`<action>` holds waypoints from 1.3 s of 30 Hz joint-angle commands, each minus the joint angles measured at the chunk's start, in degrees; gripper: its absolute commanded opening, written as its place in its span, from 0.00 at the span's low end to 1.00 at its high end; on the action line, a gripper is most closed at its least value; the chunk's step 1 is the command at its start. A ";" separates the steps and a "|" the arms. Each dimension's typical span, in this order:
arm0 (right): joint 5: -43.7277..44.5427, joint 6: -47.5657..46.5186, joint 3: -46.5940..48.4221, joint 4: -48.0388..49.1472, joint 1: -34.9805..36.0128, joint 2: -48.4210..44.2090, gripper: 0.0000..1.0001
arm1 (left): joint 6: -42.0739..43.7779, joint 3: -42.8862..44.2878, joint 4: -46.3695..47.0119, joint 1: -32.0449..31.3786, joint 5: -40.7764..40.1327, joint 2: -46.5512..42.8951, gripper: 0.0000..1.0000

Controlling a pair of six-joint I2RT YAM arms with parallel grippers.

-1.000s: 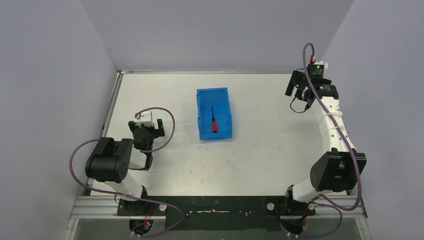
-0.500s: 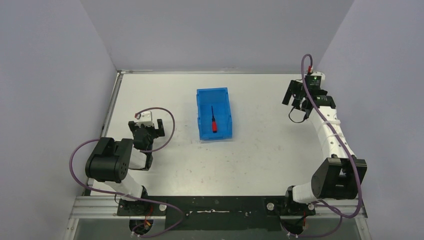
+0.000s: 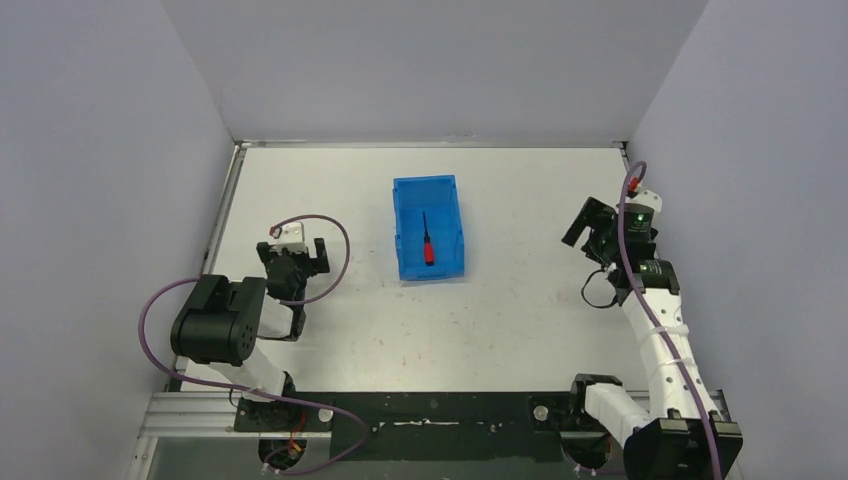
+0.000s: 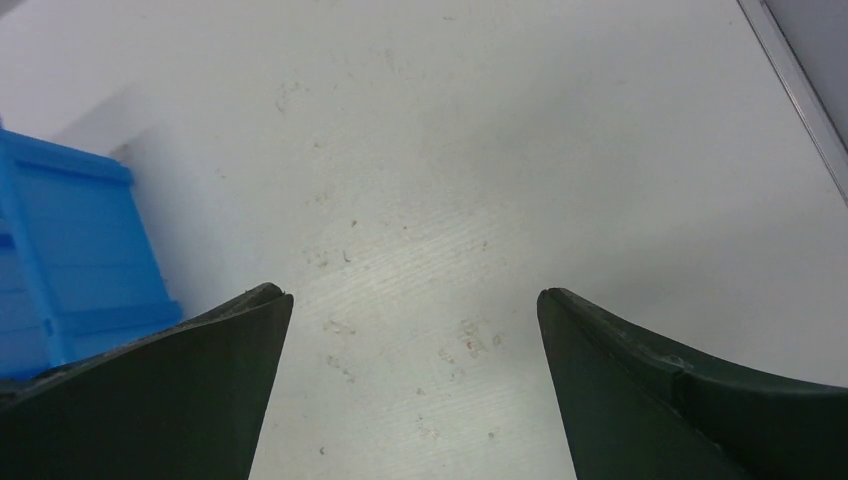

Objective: Put the screwdriver in the bin
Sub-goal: Reset both arms

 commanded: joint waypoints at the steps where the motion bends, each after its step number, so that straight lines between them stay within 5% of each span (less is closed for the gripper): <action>1: -3.97 2.27 -0.71 5.18 0.36 -5.61 1.00 | -0.59 0.48 1.48 0.34 0.27 -1.12 0.97; 39: -4.32 1.76 -3.09 5.27 0.43 -7.48 1.00 | -0.58 0.45 1.50 0.34 0.26 -1.10 0.97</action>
